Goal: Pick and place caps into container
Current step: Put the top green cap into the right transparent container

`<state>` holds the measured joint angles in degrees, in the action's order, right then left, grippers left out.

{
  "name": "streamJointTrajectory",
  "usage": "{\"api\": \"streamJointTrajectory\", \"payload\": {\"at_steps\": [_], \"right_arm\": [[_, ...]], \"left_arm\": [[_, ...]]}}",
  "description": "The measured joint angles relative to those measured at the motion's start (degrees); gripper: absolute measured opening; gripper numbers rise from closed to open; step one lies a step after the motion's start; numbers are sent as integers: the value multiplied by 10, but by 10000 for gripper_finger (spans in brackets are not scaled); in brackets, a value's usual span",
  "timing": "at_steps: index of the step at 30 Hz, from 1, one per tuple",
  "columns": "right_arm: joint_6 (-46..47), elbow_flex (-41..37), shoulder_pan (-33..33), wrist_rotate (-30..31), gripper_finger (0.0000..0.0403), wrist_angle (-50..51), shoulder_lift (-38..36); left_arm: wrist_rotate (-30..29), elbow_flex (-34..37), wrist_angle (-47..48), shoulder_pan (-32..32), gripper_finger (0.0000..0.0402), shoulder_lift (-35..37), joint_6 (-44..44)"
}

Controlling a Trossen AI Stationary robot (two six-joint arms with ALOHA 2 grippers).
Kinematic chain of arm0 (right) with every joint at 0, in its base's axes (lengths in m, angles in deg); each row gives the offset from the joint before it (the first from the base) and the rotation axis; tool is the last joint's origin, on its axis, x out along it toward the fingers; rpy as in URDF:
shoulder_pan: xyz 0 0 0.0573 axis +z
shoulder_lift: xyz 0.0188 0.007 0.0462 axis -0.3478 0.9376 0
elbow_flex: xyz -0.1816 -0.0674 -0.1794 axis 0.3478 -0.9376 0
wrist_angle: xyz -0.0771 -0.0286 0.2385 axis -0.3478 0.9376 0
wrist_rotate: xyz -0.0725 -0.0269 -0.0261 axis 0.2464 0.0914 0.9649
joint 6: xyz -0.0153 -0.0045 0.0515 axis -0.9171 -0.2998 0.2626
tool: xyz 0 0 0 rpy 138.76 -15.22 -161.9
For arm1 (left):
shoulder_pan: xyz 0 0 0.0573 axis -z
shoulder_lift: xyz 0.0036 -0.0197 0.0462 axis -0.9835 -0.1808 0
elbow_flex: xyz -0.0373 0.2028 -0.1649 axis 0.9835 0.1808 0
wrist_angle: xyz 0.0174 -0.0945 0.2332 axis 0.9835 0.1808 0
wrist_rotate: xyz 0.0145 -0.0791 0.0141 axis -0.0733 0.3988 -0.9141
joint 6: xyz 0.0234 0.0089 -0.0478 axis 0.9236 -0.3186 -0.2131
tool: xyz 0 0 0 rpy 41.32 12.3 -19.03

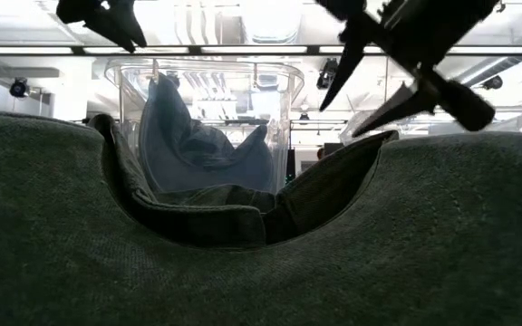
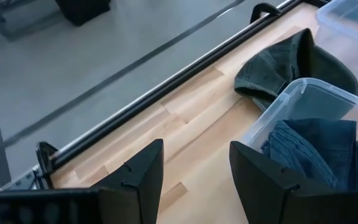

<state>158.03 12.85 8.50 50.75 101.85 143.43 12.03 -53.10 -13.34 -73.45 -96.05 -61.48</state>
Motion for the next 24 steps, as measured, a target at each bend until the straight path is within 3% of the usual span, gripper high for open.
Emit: {"api": "streamJointTrajectory", "payload": {"at_steps": [8, 12, 24], "right_arm": [[135, 43, -17, 30, 201, 9, 109], [159, 57, -35, 35, 201, 6, 147], [156, 57, -55, 45, 201, 50, 143]], "left_arm": [[2, 0, 0, 0, 177, 44, 54], [2, 0, 1, 0, 177, 63, 55], [6, 0, 12, 0, 177, 90, 66]]}}
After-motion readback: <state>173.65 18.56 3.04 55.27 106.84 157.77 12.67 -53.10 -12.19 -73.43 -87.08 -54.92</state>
